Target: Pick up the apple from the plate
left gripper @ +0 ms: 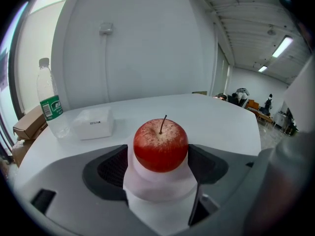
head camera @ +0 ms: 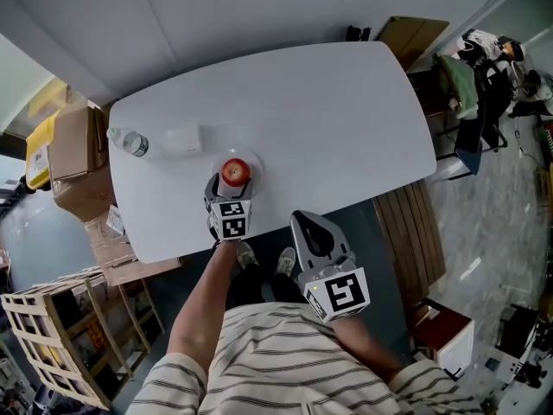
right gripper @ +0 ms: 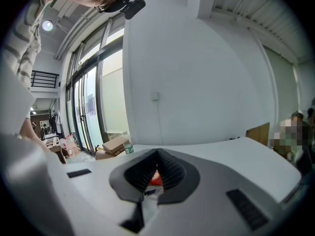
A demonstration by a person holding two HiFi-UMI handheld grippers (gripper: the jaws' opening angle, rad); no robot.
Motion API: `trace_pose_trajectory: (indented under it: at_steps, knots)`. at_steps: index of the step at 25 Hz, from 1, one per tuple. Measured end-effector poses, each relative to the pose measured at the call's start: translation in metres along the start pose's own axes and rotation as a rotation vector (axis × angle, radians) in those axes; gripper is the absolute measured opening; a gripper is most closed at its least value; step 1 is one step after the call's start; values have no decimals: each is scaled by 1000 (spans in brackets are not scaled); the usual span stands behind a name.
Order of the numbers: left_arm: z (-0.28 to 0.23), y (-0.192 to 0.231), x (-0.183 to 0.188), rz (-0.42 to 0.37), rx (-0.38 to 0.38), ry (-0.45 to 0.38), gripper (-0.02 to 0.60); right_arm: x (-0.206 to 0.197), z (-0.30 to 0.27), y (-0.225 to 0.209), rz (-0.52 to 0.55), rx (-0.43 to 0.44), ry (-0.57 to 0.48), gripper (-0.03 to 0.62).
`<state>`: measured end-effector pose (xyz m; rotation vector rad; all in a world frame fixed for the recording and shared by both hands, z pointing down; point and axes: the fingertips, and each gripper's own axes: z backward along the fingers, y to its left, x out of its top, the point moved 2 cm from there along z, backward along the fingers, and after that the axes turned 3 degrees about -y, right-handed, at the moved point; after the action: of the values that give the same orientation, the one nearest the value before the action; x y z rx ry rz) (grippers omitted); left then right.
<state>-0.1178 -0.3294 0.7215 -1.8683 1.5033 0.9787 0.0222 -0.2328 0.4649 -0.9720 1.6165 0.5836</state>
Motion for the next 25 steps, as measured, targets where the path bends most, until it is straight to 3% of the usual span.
trace_pose_trajectory:
  at_steps: [10,25]
  knots:
    - [-1,-2,5,-26,7,-20,356,1,-1,-4,6,0,-3,12]
    - [29,-1,24,79,20,-39,354,0,9,-6,-3,-8,-19,12]
